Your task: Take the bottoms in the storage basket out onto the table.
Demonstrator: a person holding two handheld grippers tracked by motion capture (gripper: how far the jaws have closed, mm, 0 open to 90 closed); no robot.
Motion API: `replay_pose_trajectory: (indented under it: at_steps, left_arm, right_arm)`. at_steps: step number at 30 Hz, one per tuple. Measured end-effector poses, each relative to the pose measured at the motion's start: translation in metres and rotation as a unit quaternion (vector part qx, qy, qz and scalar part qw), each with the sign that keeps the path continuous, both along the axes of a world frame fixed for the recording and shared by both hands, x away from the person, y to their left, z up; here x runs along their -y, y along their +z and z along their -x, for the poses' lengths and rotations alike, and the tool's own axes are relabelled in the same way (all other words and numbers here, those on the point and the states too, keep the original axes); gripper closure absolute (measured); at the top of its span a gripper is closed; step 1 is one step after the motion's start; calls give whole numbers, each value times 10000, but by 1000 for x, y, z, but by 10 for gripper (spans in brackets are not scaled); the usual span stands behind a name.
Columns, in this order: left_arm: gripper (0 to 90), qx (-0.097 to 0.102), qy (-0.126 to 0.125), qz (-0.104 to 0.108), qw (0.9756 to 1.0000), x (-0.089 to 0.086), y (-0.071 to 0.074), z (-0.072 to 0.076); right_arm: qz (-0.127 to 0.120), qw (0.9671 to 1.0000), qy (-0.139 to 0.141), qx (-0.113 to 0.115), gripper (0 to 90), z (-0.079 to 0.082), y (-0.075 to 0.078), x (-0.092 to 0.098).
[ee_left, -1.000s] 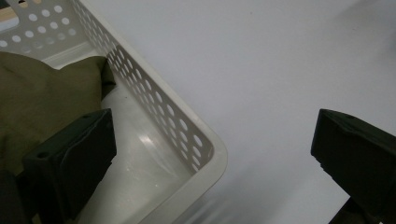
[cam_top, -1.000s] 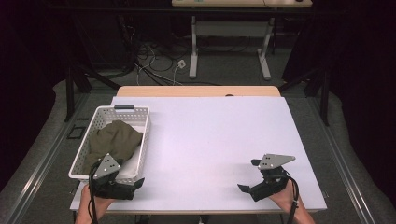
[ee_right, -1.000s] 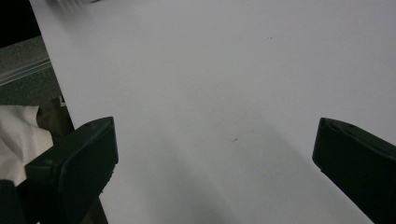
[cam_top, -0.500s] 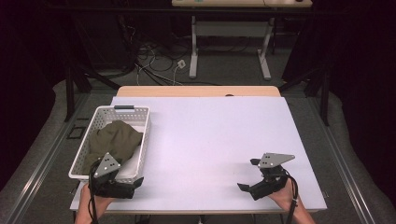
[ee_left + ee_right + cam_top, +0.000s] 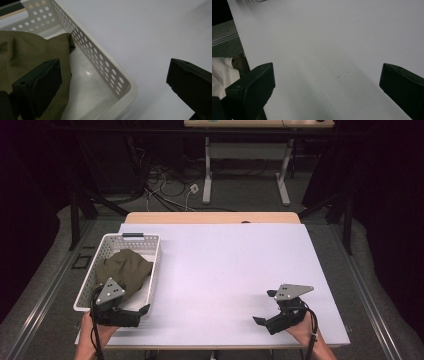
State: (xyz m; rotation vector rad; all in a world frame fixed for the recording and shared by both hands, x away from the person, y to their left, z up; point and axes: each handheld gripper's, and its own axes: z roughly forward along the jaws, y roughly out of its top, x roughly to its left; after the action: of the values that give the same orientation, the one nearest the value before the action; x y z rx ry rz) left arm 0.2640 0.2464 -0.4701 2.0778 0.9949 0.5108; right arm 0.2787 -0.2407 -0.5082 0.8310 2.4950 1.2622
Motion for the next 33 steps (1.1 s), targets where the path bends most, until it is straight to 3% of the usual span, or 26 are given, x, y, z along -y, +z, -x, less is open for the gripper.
replay_pose_trajectory:
  at_steps: [7,16,25,33]
  left_arm:
    - [0,40,77,-131,9999,-7,10,-7]
    - [0,-54,217,-333,9992,-17,15,-21]
    - [0,-128,342,-704,9969,-27,25,-33]
    - [0,-266,511,-904,9942,-40,30,-46]
  right_arm:
    - [35,10000,31,-10,0,-1,-1,-3]
    - [79,10000,36,-19,0,0,-2,-3]
    - [98,9999,62,-25,0,1,-2,-4]
    - [155,9998,76,-43,0,1,-4,-6]
